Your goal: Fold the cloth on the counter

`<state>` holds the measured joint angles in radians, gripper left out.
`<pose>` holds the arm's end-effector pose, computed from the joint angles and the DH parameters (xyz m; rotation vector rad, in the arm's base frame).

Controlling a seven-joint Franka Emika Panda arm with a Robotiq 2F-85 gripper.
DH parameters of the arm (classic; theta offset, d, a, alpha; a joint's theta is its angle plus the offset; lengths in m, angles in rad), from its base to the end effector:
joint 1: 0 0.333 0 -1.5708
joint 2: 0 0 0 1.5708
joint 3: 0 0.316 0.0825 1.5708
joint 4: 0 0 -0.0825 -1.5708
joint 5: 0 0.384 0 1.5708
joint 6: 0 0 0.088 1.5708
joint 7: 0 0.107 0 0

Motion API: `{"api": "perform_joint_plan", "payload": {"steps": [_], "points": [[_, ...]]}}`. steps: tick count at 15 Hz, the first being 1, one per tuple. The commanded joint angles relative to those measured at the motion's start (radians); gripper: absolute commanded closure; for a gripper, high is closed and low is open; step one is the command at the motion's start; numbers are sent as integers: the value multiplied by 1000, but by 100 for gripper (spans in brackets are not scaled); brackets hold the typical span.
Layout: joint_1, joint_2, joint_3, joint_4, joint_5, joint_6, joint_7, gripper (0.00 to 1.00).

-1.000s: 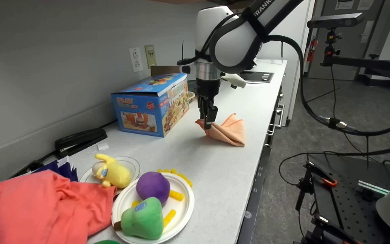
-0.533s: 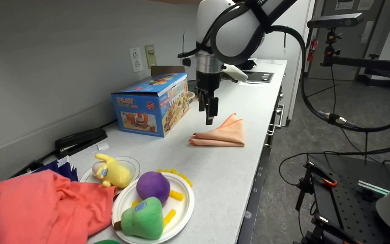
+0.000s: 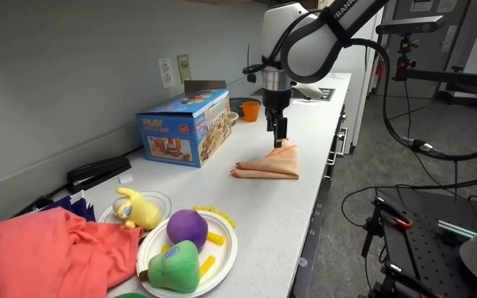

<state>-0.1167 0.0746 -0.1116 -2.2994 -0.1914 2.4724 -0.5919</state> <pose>0.5163 -0.1193 0.3253 2.8831 0.7497 0.0542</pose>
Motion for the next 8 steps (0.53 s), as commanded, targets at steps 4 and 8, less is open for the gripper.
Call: {"api": "perform_joint_plan", "payload": {"steps": [4,8], "points": [[-52,23,-71,-62,-167,77,135,0],[-57,53,-87,-49,-223,89,192,6]]}}
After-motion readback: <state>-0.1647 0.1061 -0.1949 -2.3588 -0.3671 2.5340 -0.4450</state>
